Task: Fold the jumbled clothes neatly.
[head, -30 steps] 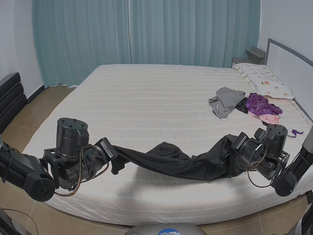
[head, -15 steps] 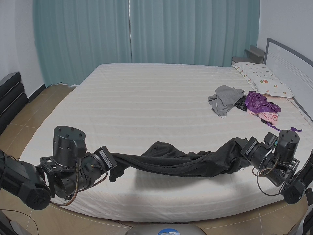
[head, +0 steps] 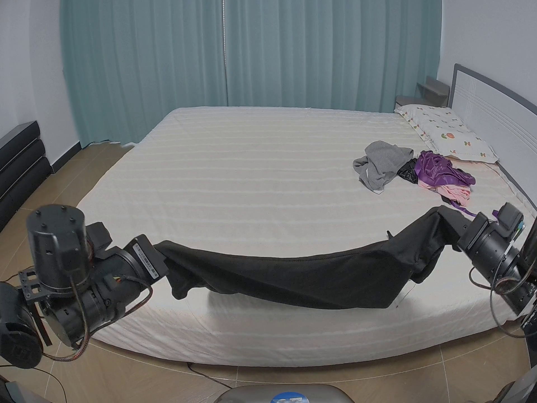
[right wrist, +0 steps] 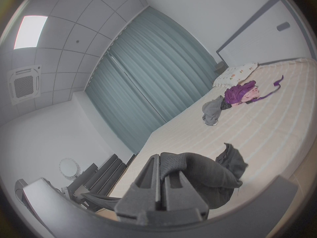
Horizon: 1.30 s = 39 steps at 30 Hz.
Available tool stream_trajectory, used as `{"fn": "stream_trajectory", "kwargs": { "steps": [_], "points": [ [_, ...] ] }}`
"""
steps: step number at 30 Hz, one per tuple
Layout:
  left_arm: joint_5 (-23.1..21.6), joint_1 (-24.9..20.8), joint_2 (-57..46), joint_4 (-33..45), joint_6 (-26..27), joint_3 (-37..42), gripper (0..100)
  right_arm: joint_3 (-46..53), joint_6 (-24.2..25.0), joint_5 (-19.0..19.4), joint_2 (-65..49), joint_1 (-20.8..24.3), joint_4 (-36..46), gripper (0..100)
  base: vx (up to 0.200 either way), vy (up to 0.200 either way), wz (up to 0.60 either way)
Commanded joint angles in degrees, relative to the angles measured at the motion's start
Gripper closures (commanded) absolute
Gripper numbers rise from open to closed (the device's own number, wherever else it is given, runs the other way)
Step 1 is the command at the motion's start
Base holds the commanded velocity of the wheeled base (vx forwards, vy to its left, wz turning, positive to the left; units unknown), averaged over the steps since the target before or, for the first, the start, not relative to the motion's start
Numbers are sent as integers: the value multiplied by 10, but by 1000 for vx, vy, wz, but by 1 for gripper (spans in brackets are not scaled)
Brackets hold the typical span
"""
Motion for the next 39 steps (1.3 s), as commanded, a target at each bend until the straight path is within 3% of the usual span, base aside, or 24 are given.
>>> {"fn": "stream_trajectory", "kwargs": {
  "steps": [1,10,13,28,39],
  "points": [
    [21,4,-76,16,51,-54,100,-138,-32,11,-146,-17,131,100,0,0,0],
    [14,30,-37,65,61,-196,100,-309,-58,30,-69,-81,185,100,67,0,0],
    [13,57,37,66,61,-258,100,-385,-61,29,9,-95,208,100,200,0,0],
    [-3,130,277,64,77,-397,100,-468,-66,25,196,-108,196,100,200,0,0],
    [-3,132,421,47,74,-436,100,-469,-66,20,340,-109,150,100,0,0,0]
  ]
}}
